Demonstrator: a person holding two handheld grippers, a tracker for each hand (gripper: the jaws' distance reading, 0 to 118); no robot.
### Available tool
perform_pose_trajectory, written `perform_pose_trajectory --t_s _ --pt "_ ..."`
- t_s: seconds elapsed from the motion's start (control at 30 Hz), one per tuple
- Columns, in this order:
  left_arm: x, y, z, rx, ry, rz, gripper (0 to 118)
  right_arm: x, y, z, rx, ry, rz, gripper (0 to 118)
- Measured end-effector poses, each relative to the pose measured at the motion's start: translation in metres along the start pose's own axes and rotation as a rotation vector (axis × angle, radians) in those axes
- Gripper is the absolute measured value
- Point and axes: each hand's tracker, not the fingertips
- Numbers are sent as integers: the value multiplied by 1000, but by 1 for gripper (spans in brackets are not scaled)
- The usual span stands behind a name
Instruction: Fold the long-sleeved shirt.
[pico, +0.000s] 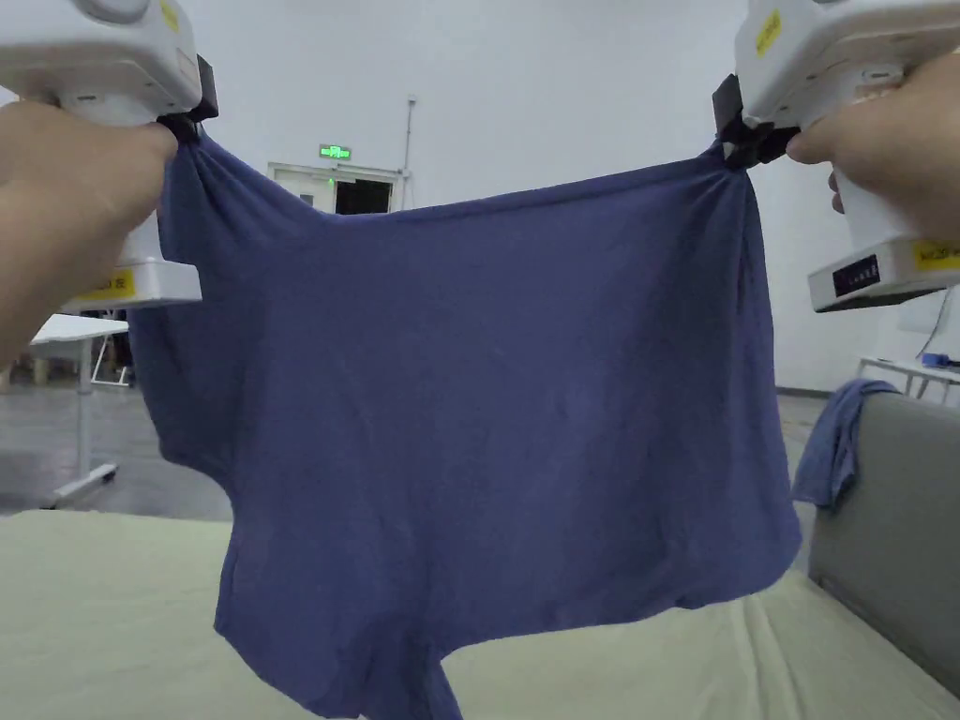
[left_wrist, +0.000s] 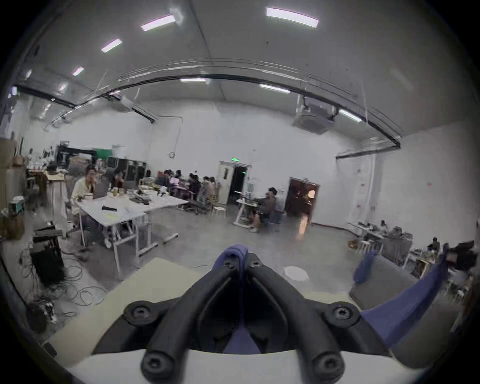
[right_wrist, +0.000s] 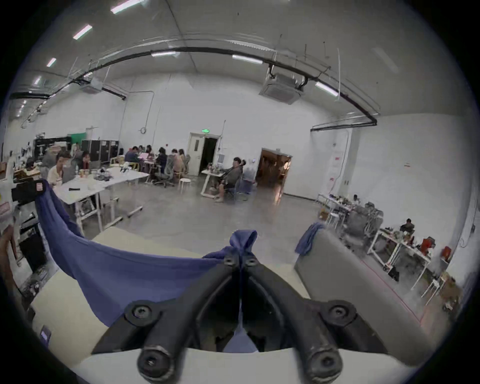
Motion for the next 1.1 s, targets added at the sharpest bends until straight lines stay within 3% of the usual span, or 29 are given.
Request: perform_pose_trajectory --t_s 0.07,0.23,0.3,0.53,0.67,0.73,0.8,0.93,1.0,1.1 --pt "3 7 -9 11 20 -4 0 -2 5 -5 17 -13 -75 0" --pt "-6 -24 -44 -18 26 -82 0 -23 -29 -46 2 -19 -37 0" --pt "-12 -57 -63 -80 28 -112 0 -32 -64 -81 -86 0 -30 0" --pt "-57 -213 -137 -342 56 -161 0 -75 -262 -187 -404 142 -80 0" --pt "-76 -295 -130 -420 58 -240 0 -99 -363 -198 -515 166 -42 0" --pt "-85 -319 -119 -445 71 -266 0 -93 -393 -205 -546 201 -48 0" --pt "-99 -330 -103 -463 65 -277 0 -84 -414 -191 -579 206 -135 0" --pt "-119 -331 -56 -500 46 -303 0 -67 -429 -128 -540 236 -120 0" --pt "-122 -332 -26 -503 45 -386 0 -62 -437 -87 -532 250 -99 0" --pt "-127 -331 51 -535 17 -364 0 -52 -458 -27 -518 276 -83 0"
